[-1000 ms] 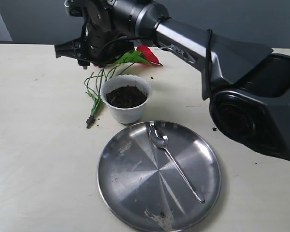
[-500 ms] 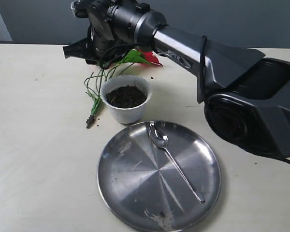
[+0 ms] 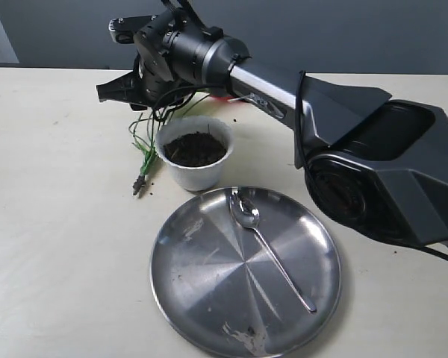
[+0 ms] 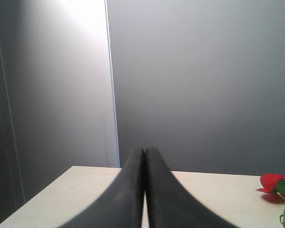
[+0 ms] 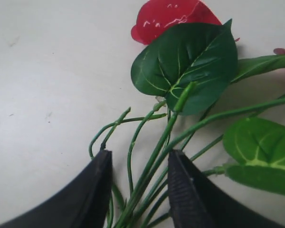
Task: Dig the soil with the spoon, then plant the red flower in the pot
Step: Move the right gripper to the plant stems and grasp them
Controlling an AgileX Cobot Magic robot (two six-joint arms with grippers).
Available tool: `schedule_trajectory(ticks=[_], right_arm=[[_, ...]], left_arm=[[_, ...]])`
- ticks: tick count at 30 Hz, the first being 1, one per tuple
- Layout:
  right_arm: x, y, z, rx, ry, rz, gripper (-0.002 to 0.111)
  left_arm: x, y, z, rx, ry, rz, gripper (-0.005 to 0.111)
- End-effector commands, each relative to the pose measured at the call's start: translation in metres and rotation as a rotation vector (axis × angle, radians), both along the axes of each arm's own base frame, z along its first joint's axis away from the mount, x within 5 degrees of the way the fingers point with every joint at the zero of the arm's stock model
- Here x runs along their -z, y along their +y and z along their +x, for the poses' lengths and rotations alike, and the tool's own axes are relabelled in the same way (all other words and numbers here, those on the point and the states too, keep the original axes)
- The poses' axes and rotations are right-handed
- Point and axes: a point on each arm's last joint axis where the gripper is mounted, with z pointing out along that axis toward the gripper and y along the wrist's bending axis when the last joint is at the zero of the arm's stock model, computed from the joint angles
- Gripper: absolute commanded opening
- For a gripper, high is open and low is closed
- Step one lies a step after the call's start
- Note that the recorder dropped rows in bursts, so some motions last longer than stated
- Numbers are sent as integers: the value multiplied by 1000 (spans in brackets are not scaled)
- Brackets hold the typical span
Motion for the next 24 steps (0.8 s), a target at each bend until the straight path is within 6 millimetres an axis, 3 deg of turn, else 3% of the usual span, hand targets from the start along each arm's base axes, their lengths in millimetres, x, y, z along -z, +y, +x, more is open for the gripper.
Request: schedule_trajectory(ticks=[1, 14, 18, 24], right_arm=[[-3, -2, 2, 6, -4, -6, 38], [1, 2, -7, 20, 112, 51, 33], [10, 3, -7, 22, 134, 47, 23], [35, 6, -7, 28, 180, 48, 23]], left_arm=[[-2, -1, 0, 7, -10, -1, 0], [-2, -1, 0, 7, -10, -1, 0], [-2, -1, 0, 7, -10, -1, 0], [-2, -1, 0, 7, -10, -1, 0]])
